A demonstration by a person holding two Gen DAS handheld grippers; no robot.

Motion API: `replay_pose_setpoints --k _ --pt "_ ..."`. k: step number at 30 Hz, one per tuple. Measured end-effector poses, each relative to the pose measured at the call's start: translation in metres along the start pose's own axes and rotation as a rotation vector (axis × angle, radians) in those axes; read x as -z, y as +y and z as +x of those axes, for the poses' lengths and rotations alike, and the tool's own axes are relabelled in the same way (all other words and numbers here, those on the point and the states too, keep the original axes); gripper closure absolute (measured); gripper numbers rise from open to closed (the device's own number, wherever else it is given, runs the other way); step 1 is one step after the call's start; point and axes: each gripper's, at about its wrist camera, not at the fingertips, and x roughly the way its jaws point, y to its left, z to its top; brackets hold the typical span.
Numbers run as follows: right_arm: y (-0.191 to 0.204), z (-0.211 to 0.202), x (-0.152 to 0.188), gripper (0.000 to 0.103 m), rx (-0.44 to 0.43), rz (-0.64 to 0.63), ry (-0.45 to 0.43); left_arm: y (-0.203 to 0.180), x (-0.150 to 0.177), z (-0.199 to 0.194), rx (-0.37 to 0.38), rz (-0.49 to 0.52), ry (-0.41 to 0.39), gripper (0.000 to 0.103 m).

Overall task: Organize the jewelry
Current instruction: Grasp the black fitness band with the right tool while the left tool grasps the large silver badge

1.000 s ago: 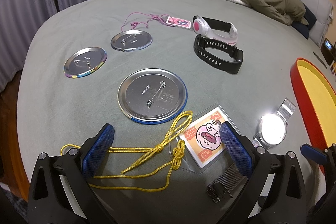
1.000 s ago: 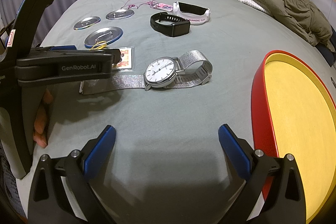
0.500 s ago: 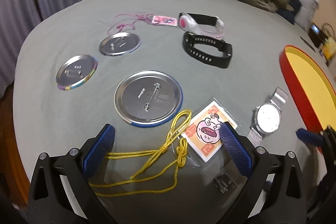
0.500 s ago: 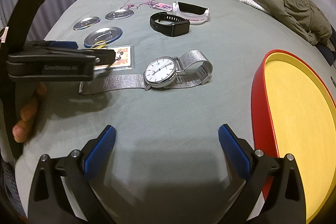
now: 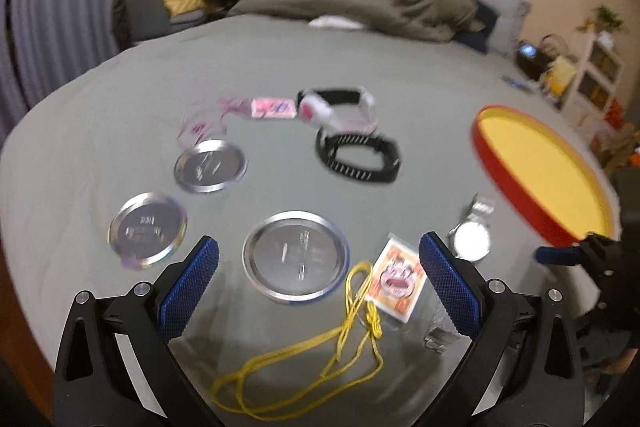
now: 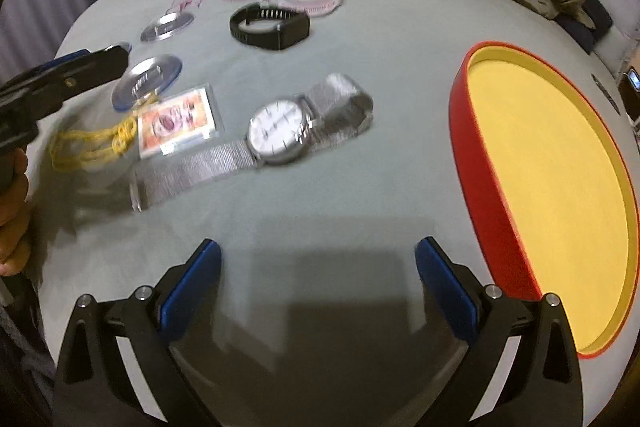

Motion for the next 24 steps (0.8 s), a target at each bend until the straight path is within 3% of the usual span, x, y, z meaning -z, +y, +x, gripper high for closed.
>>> replay_pose_setpoints --k 4,7,9,13,16,20,24 --pt "0.000 -0.022 -0.009 0.008 0.006 0.058 -0.103 0.028 -0.012 -0.002 0.198 -0.040 -0.030 0.005" --pt "0.000 -0.035 -0.022 0.008 0.044 0.086 -0.137 0.050 -0.022 0.001 0.266 -0.068 -0.053 0.005" --pt "0.002 -0.042 -0.034 0.008 0.106 0.116 -0.143 0.061 -0.036 0.007 0.235 -0.028 -0.029 0.005" --pt "-0.002 -0.052 -0.050 0.008 0.070 0.178 -0.147 0.078 -0.061 0.023 0.160 0.087 0.022 0.005" --pt "-0.002 -0.041 -0.069 0.008 0.075 0.243 -0.097 0.088 -0.074 0.045 0.102 0.179 0.071 0.005" --pt "-0.004 -0.026 -0.080 0.008 0.091 0.309 -0.044 0.095 -0.078 0.078 0.053 0.314 0.159 0.005" --pt "-0.003 -0.020 -0.088 0.008 0.093 0.335 -0.054 0.095 -0.073 0.109 0.047 0.369 0.234 0.005"
